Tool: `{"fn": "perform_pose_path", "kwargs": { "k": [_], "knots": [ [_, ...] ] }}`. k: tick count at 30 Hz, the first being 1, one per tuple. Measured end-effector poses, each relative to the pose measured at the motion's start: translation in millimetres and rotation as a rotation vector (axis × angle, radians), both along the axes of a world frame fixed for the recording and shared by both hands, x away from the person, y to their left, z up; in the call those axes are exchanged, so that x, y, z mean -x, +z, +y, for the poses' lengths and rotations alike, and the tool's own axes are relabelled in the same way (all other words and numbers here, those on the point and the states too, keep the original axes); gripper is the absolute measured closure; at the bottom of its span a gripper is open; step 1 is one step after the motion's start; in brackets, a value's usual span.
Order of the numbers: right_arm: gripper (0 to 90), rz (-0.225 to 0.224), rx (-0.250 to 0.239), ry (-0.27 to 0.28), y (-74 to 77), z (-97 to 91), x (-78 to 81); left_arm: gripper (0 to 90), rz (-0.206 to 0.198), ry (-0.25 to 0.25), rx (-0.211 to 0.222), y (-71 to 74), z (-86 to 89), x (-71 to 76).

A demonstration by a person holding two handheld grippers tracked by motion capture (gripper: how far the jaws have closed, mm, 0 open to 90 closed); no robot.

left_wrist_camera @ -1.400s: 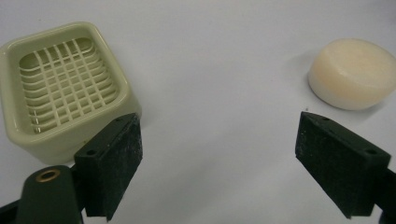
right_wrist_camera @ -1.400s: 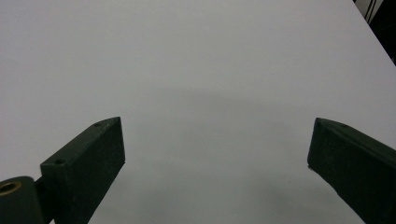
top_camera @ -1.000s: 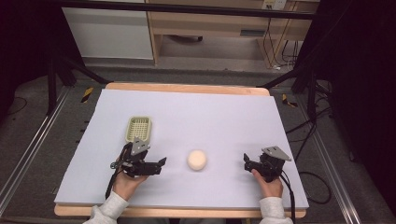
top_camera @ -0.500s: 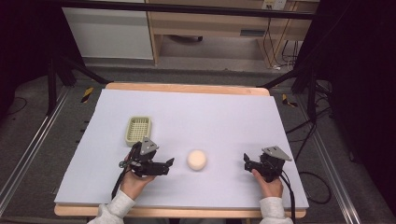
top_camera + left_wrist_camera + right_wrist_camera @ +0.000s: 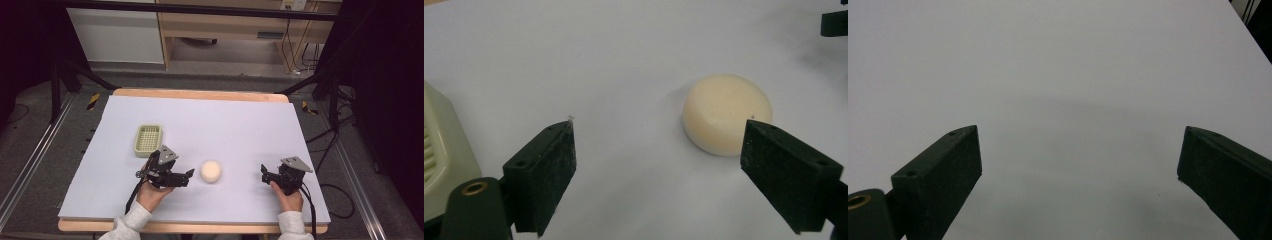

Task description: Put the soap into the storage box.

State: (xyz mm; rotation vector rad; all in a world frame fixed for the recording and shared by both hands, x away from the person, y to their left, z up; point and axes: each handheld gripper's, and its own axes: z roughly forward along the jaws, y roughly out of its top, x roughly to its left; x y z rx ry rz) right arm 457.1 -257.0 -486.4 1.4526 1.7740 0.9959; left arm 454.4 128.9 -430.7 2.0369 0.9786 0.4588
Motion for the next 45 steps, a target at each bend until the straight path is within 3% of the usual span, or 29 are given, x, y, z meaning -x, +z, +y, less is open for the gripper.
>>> {"fn": "perform_pose_path", "kwargs": {
  "k": [45],
  "knots": [
    [4.4, 0.007, -0.006, 0.000, -0.1, -0.3, -0.5, 14.0, 0.018, -0.075, 0.001, -8.0, -54.8, -8.3]
  ]
}}
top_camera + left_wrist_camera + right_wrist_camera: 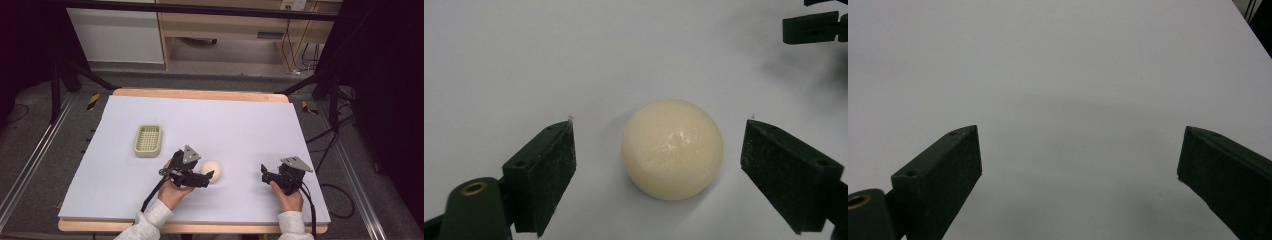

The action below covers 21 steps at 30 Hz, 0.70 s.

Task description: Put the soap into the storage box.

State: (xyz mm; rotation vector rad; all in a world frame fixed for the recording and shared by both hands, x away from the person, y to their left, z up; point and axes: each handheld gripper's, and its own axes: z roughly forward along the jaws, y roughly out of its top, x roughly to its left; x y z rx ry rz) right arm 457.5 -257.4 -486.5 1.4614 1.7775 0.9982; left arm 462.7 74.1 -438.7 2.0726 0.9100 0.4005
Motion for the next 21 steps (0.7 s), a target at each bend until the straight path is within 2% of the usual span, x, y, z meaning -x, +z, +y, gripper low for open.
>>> {"fn": "perform_pose_path", "kwargs": {
  "k": [21],
  "knots": [
    [4.4, 0.000, 0.002, 0.002, -0.1, 0.0, -0.2, 13.0, 0.014, -0.006, -0.028, -8.7, -16.5, -5.0]
  ]
}}
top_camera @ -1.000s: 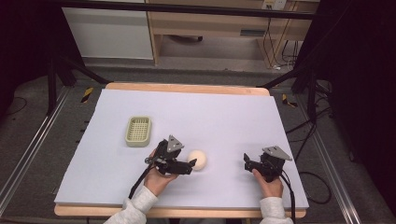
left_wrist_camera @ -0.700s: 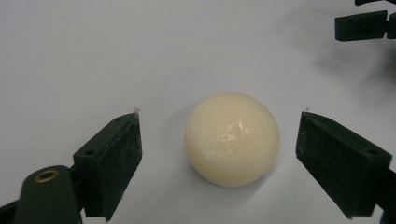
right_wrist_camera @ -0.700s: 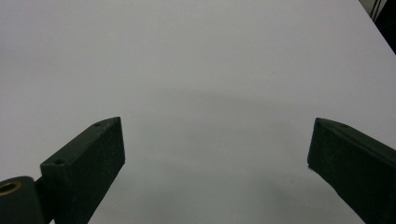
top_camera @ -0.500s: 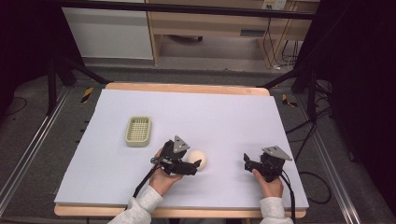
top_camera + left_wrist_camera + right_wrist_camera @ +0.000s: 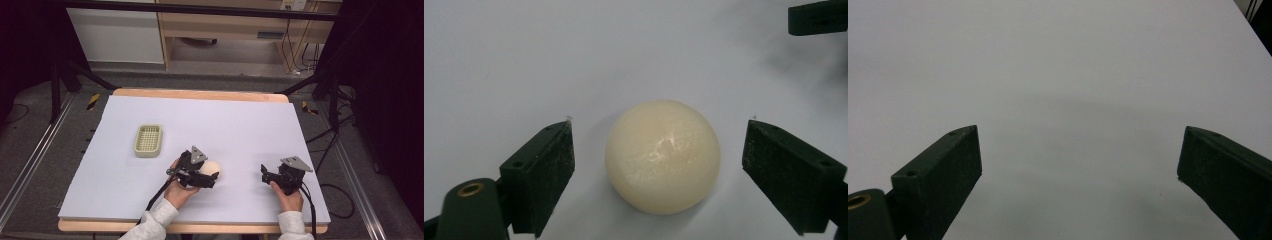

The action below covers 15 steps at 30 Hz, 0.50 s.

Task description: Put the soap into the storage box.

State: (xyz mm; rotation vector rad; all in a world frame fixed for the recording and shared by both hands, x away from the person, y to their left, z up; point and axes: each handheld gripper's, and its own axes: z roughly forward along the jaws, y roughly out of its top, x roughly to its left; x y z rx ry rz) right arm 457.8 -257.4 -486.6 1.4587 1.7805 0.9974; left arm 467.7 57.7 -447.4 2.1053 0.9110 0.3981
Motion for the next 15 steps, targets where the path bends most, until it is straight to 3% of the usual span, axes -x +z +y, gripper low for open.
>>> {"fn": "perform_pose_path", "kwargs": {
  "k": [15],
  "knots": [
    [4.4, 0.001, -0.003, 0.001, 0.0, -0.3, 0.0, 11.1, 0.022, 0.002, -0.015, -10.6, -11.7, -6.1]
  ]
}}
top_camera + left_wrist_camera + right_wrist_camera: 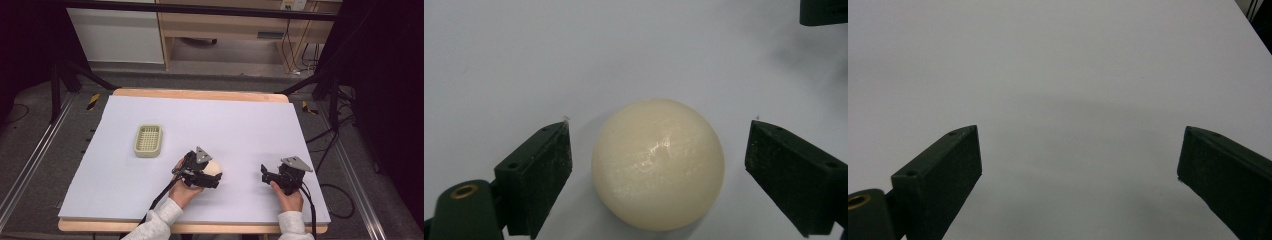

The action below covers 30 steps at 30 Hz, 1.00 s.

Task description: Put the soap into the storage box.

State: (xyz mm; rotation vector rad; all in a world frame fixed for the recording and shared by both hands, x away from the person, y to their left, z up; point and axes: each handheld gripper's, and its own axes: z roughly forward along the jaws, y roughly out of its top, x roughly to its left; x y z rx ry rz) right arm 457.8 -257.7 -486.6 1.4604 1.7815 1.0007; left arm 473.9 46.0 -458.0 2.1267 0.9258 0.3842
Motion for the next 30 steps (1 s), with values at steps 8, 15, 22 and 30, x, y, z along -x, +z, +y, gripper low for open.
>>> {"fn": "perform_pose_path", "kwargs": {
  "k": [8, 15, 22, 30],
  "knots": [
    [4.4, 0.001, -0.003, -0.001, 0.0, -0.4, -0.2, 12.2, 0.004, -0.002, -0.026, -5.0, -4.9, -1.3],
    [4.4, 0.003, -0.005, 0.001, -0.1, -0.5, -0.3, 13.5, 0.018, 0.000, -0.046, -10.4, -8.0, -4.7],
    [4.4, 0.003, -0.006, 0.001, -0.1, -0.6, -0.3, 16.2, 0.032, -0.008, -0.041, -13.0, -9.7, -6.2],
    [4.4, 0.005, -0.009, 0.001, 0.0, -0.6, -0.3, 21.2, 0.044, 0.002, -0.054, -14.6, -10.0, -7.6]
  ]
}}
